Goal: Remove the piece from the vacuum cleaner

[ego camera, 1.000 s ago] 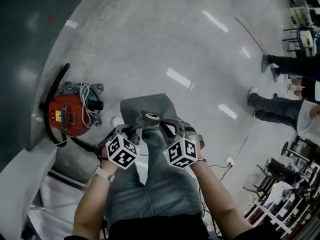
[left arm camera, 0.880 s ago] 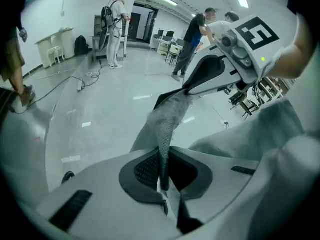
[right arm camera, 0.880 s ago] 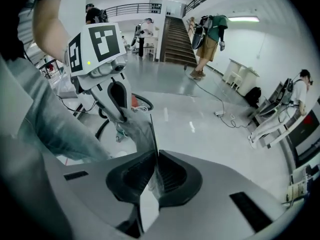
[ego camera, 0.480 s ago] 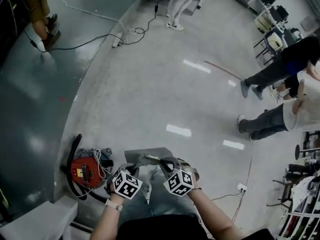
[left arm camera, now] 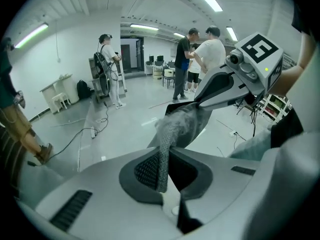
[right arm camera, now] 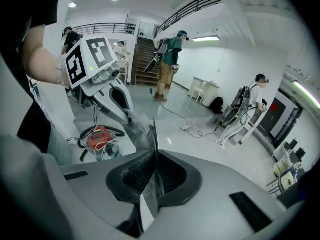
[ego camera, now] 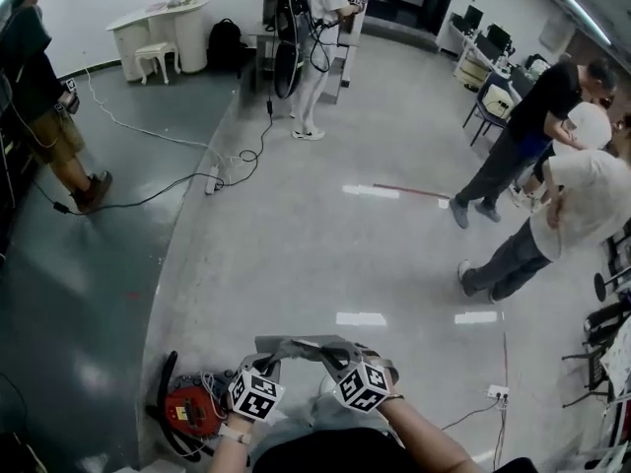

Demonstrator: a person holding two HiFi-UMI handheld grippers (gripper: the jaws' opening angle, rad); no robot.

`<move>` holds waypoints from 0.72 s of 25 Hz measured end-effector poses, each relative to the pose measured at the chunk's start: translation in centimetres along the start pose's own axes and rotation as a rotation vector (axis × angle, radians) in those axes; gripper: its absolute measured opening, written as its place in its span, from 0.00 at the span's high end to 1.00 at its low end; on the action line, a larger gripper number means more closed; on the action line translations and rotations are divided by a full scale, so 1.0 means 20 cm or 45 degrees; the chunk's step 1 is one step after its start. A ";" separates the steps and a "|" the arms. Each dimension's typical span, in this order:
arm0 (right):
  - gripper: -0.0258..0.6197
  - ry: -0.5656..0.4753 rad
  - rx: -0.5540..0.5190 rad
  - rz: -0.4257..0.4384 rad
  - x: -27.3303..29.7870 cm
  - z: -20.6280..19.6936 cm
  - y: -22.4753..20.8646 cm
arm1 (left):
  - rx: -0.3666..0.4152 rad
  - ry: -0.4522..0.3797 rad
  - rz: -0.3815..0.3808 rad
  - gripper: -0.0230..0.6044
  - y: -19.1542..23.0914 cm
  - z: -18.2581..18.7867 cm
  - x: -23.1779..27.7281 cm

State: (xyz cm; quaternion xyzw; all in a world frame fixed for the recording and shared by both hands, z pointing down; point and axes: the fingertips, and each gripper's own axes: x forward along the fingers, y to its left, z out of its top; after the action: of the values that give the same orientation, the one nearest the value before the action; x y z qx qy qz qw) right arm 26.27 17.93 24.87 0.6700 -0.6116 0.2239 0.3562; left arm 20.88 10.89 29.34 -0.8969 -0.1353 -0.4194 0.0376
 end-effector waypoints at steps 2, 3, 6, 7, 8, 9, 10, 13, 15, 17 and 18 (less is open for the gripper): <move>0.88 -0.017 0.011 -0.032 -0.09 0.03 -0.09 | 0.026 -0.034 0.003 0.92 -0.01 0.13 -0.02; 0.88 -0.024 0.018 -0.046 -0.14 0.04 -0.13 | 0.037 -0.050 0.003 0.91 -0.02 0.19 -0.04; 0.88 -0.050 0.030 -0.090 -0.29 0.07 -0.22 | 0.060 -0.105 0.006 0.91 -0.06 0.37 -0.08; 0.88 -0.060 0.031 -0.107 -0.34 0.08 -0.25 | 0.066 -0.127 0.009 0.92 -0.07 0.42 -0.10; 0.88 -0.070 0.033 -0.125 -0.38 0.09 -0.27 | 0.075 -0.149 0.012 0.91 -0.08 0.47 -0.12; 0.88 -0.080 0.038 -0.142 -0.41 0.09 -0.30 | 0.085 -0.168 0.016 0.92 -0.09 0.52 -0.13; 0.88 -0.089 0.045 -0.158 -0.44 0.10 -0.31 | 0.097 -0.184 0.020 0.91 -0.10 0.55 -0.14; 0.88 -0.118 0.067 -0.197 -0.51 0.13 -0.35 | 0.125 -0.214 0.037 0.91 -0.12 0.62 -0.18; 0.88 -0.140 0.068 -0.217 -0.55 0.16 -0.36 | 0.138 -0.233 0.054 0.91 -0.11 0.66 -0.22; 0.88 -0.161 0.066 -0.232 -0.57 0.21 -0.37 | 0.148 -0.252 0.069 0.91 -0.10 0.68 -0.27; 0.88 -0.171 0.064 -0.240 -0.59 0.23 -0.37 | 0.152 -0.264 0.075 0.91 -0.09 0.70 -0.30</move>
State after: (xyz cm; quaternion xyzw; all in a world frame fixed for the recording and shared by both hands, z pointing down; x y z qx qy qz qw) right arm 31.05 22.25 11.83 0.7469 -0.5625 0.1592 0.3169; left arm 27.13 13.88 15.67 -0.9352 -0.1369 -0.3143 0.0890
